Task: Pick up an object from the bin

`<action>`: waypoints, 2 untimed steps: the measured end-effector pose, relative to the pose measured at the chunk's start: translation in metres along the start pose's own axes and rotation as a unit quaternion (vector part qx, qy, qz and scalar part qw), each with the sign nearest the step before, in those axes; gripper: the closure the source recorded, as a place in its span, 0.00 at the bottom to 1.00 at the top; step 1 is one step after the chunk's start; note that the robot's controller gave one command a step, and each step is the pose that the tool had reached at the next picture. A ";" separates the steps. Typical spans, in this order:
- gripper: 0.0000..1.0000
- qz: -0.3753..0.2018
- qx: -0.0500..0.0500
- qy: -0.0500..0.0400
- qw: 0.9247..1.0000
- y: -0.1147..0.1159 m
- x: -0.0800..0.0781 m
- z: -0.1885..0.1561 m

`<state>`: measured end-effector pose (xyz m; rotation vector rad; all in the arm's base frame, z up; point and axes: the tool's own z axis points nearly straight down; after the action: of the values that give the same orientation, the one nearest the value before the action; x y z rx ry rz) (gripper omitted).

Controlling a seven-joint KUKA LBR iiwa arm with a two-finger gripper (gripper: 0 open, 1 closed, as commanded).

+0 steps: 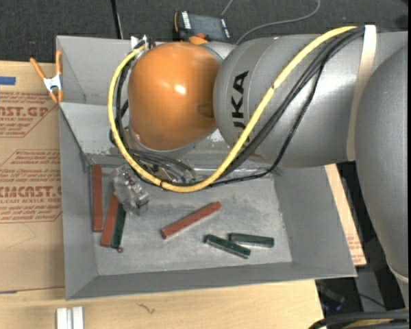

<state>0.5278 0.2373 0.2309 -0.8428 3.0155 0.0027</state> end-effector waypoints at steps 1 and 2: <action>1.00 -0.097 -0.002 0.007 0.995 0.020 0.036 0.071; 1.00 -0.167 -0.002 0.006 0.986 0.021 0.023 0.109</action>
Offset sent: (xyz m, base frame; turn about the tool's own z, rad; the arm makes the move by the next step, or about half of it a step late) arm -0.0391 -0.0013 -0.0688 -0.1943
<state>0.4984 0.2439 0.1220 -1.3399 2.8427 0.0016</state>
